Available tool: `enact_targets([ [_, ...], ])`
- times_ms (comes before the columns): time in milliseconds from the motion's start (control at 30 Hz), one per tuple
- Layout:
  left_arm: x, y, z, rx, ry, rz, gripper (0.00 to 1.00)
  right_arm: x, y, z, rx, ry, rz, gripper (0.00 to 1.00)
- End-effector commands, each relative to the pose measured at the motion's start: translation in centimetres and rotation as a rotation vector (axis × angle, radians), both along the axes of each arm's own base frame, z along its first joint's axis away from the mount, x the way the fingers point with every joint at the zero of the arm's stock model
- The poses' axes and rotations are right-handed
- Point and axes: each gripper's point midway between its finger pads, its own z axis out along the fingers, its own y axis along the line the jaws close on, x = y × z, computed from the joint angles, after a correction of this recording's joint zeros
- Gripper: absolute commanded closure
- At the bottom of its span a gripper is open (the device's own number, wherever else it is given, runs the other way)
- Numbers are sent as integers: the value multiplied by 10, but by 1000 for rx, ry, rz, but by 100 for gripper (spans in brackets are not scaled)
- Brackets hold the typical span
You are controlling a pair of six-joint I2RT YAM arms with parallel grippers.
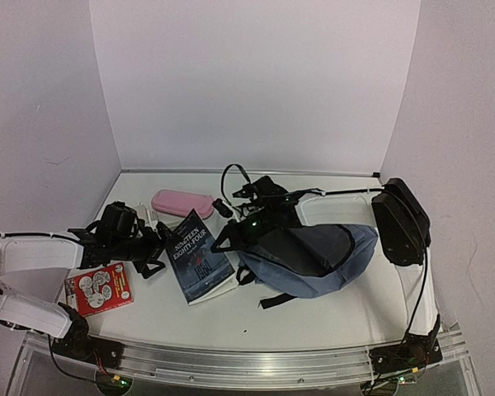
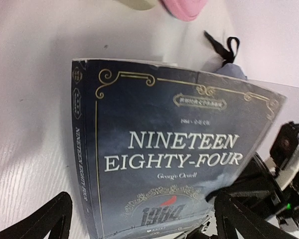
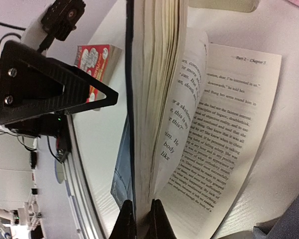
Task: Pack the student bag
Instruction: Pick up the book from the center of the board.
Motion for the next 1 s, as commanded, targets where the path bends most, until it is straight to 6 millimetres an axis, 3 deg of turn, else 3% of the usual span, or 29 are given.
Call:
enact_targets([
  [0,9,4,17,-21,-157,13,0,15,2,76,246,13,3,100],
  [300,14,-19,7,-105,-220,-84,7,4,1,110,347,62,50,100],
  [567,36,-46,-4,-157,-216,-138,20,-2,-6,113,361,81,71,100],
  [800,45,-59,10,-254,-283,-151,40,-4,-14,103,345,80,65,100],
  [967,43,-65,5,-282,-255,-171,34,5,-20,106,351,77,47,100],
])
